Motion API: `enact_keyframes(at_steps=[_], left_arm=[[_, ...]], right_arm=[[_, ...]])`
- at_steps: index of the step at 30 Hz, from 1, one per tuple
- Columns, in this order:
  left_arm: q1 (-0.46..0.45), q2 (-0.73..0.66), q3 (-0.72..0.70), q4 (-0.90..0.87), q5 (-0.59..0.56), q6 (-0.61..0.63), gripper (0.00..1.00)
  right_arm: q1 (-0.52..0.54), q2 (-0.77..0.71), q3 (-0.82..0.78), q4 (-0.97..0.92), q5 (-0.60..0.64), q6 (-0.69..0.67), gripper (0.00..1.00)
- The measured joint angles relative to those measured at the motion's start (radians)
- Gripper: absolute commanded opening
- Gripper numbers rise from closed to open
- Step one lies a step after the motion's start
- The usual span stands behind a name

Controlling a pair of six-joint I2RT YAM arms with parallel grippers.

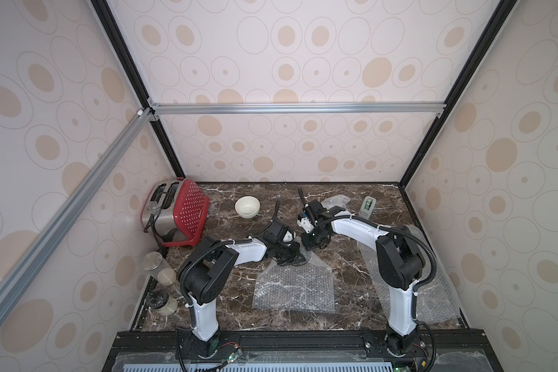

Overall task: Wrap bowls in bubble wrap
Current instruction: Wrap the bowl in bubble wrap.

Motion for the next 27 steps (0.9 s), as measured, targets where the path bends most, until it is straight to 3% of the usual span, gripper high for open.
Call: enact_keyframes(at_steps=[7, 9, 11, 12, 22, 27], left_arm=[[0.0, 0.0, 0.0, 0.0, 0.0, 0.003, 0.0], [0.0, 0.0, 0.001, 0.0, 0.001, 0.005, 0.0], [0.0, 0.0, 0.002, -0.003, 0.0, 0.007, 0.0], [0.0, 0.0, 0.003, -0.004, 0.0, 0.007, 0.0], [0.0, -0.013, 0.003, -0.028, -0.008, 0.013, 0.0], [0.0, -0.023, 0.003, -0.044, -0.019, 0.013, 0.0]], right_arm=[[-0.057, -0.061, 0.001, -0.004, -0.069, -0.002, 0.43], [-0.063, -0.068, 0.001, -0.003, -0.09, -0.012, 0.49], [-0.063, -0.069, 0.001, -0.003, -0.116, -0.027, 0.66], [-0.063, -0.068, 0.001, -0.005, -0.127, -0.037, 0.67], [-0.061, 0.038, 0.018, 0.0, -0.184, -0.046, 0.67], [-0.061, 0.085, 0.041, 0.0, -0.196, -0.046, 0.59]])
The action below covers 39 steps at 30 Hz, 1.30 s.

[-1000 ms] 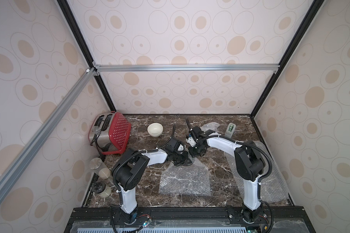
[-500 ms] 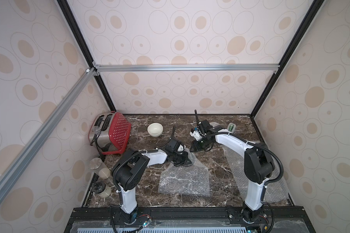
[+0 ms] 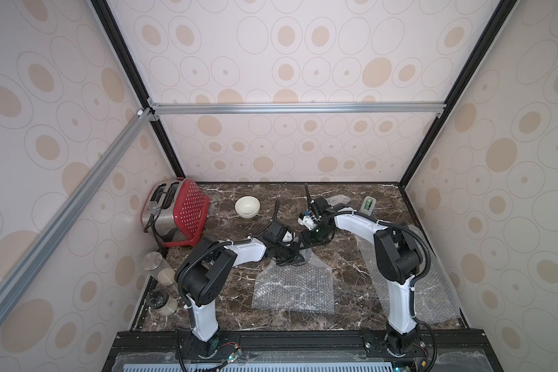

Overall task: Wrap bowls in bubble wrap
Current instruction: Wrap the bowl in bubble wrap.

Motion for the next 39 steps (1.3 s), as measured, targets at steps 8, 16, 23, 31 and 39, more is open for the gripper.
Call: enact_keyframes(at_steps=[8, 16, 23, 31, 39], left_arm=[[0.0, -0.042, 0.0, -0.05, -0.021, 0.01, 0.09], [0.029, -0.201, -0.013, -0.152, -0.089, 0.046, 0.4], [0.148, -0.377, -0.116, -0.196, -0.158, 0.055, 0.53], [0.305, -0.514, -0.277, -0.249, -0.212, 0.076, 0.56], [0.34, -0.605, -0.359, -0.397, -0.317, 0.1, 0.58]], right_arm=[[0.005, 0.014, 0.011, -0.009, 0.023, -0.011, 0.15], [0.004, 0.012, 0.01, -0.023, 0.055, -0.006, 0.1], [0.0, -0.036, -0.035, 0.015, 0.132, 0.03, 0.1], [-0.019, -0.07, -0.074, 0.048, 0.171, 0.063, 0.1], [-0.027, -0.069, -0.074, 0.049, 0.17, 0.072, 0.1]])
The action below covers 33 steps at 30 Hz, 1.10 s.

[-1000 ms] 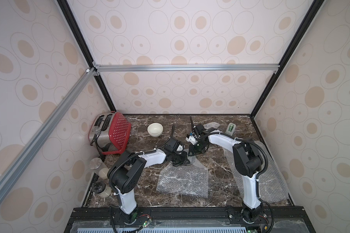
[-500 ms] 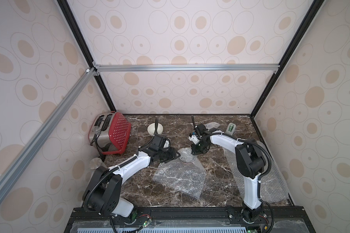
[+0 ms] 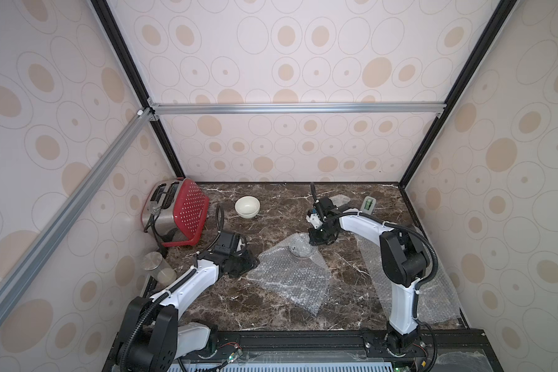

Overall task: Wrap bowls in bubble wrap
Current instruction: Wrap the bowl in bubble wrap.

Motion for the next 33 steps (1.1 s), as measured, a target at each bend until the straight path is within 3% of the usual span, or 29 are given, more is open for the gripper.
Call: enact_keyframes(at_steps=[6, 13, 19, 29, 33], left_arm=[[0.0, 0.01, -0.021, -0.053, -0.065, 0.002, 0.6], [0.001, 0.122, -0.027, 0.031, 0.0, 0.003, 0.58], [0.001, 0.174, -0.029, 0.137, 0.084, 0.001, 0.45], [0.0, 0.246, -0.063, 0.301, 0.207, -0.026, 0.01], [0.0, 0.232, -0.064, 0.291, 0.207, -0.026, 0.0]], right_arm=[[0.0, 0.001, 0.0, 0.0, 0.0, 0.0, 0.1], [0.0, 0.001, 0.0, -0.001, 0.0, 0.0, 0.11], [0.0, 0.001, 0.0, -0.001, 0.0, 0.0, 0.1], [-0.001, 0.001, 0.002, -0.003, -0.001, 0.0, 0.11], [-0.001, 0.001, 0.002, -0.004, -0.001, -0.001, 0.1]])
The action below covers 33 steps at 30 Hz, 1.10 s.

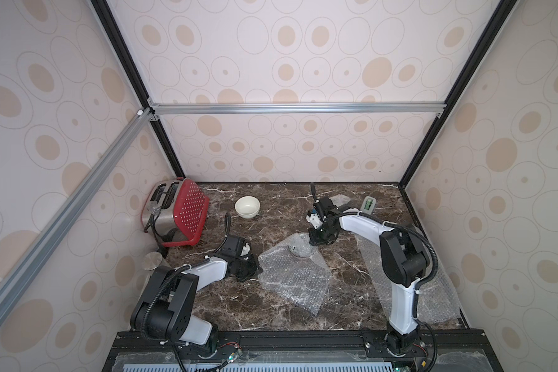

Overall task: Wrap bowls in bubble wrap
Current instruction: Wrap the bowl in bubble wrap.

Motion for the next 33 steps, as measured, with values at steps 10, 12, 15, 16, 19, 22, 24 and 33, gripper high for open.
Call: enact_keyframes(at_steps=[10, 12, 15, 16, 19, 22, 24, 33], left_arm=[[0.0, -0.163, 0.042, -0.093, -0.01, 0.008, 0.0], [-0.002, -0.188, 0.063, -0.11, -0.007, 0.008, 0.0], [-0.012, -0.214, 0.096, -0.13, 0.002, 0.0, 0.0], [-0.02, -0.22, 0.11, -0.137, 0.005, -0.004, 0.0], [-0.052, -0.226, 0.159, -0.153, 0.009, -0.016, 0.0], [-0.092, -0.225, 0.217, -0.166, 0.008, -0.028, 0.0], [-0.116, -0.22, 0.249, -0.17, 0.009, -0.034, 0.0], [-0.162, -0.131, 0.346, -0.169, 0.005, -0.054, 0.01]], right_arm=[[0.002, 0.002, 0.0, 0.0, 0.005, 0.001, 0.09], [0.006, 0.002, 0.001, 0.0, 0.011, 0.001, 0.08], [0.022, 0.002, 0.006, 0.0, 0.032, 0.0, 0.08], [0.029, 0.002, 0.009, 0.0, 0.042, 0.0, 0.08], [0.047, 0.002, 0.011, 0.0, 0.068, 0.0, 0.08], [0.057, 0.002, 0.014, 0.0, 0.083, -0.001, 0.08], [0.061, 0.002, 0.015, 0.0, 0.087, -0.003, 0.08], [0.071, 0.002, 0.016, 0.0, 0.108, -0.004, 0.07]])
